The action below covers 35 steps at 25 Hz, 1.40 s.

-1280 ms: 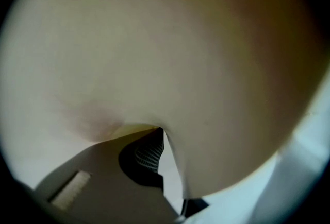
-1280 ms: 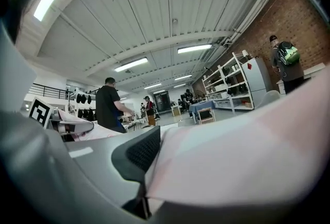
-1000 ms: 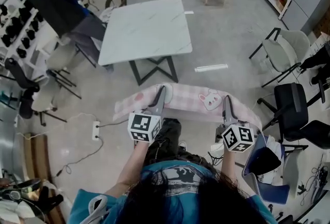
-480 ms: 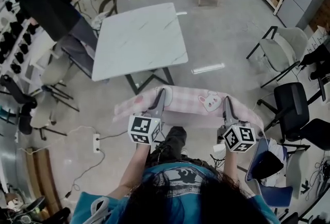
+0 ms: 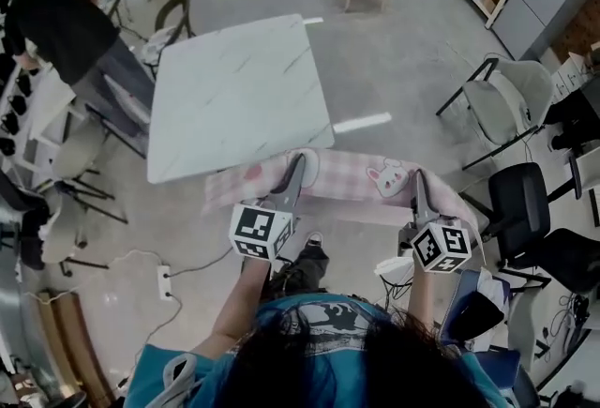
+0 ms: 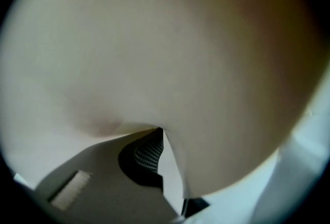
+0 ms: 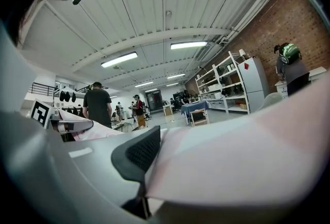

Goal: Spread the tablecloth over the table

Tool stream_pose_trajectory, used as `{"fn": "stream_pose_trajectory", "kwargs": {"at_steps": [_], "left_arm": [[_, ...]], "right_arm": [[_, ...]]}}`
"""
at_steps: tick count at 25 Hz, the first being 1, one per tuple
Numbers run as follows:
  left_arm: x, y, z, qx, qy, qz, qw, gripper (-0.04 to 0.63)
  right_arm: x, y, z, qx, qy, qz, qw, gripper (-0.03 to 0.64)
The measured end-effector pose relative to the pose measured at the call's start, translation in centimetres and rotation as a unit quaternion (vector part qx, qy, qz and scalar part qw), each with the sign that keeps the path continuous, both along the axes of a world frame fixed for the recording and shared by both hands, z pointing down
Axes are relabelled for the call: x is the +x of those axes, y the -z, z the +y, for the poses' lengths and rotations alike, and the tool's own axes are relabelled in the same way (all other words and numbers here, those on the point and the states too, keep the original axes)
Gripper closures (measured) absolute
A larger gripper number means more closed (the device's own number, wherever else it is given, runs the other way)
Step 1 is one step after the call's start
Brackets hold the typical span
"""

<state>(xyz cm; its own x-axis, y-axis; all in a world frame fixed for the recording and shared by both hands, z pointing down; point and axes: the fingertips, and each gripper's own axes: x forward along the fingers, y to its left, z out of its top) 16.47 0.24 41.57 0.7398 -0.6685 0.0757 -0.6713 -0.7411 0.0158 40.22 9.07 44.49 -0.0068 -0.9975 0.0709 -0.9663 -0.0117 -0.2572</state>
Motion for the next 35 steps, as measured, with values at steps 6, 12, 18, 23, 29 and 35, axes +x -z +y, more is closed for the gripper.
{"fn": "stream_pose_trajectory", "kwargs": {"at_steps": [6, 12, 18, 23, 29, 35], "left_arm": [[1.4, 1.8, -5.9, 0.024, -0.023, 0.021, 0.9992, 0.526], [3.2, 4.4, -12.1, 0.027, -0.043, 0.035, 0.9981, 0.526], [6.7, 4.8, -15.3, 0.027, -0.053, 0.042, 0.9974, 0.523], [11.9, 4.5, -19.1, 0.019, -0.067, 0.038, 0.9969, 0.517], [16.1, 4.4, -25.9, -0.002, -0.053, 0.038, 0.9979, 0.517], [19.8, 7.0, -32.1, -0.011, -0.022, 0.055, 0.9982, 0.517]], "right_arm": [[1.1, 1.8, -5.1, 0.02, -0.011, 0.015, 1.0, 0.555], [2.7, 5.0, -10.7, 0.033, -0.021, 0.033, 0.999, 0.555], [6.3, 5.9, -14.3, 0.034, -0.017, 0.05, 0.998, 0.555], [11.6, 5.4, -18.6, 0.03, -0.007, 0.057, 0.998, 0.555], [16.0, 5.3, -26.2, 0.022, 0.045, 0.045, 0.998, 0.552], [20.4, 8.6, -34.1, 0.051, 0.1, 0.046, 0.993, 0.551]]}}
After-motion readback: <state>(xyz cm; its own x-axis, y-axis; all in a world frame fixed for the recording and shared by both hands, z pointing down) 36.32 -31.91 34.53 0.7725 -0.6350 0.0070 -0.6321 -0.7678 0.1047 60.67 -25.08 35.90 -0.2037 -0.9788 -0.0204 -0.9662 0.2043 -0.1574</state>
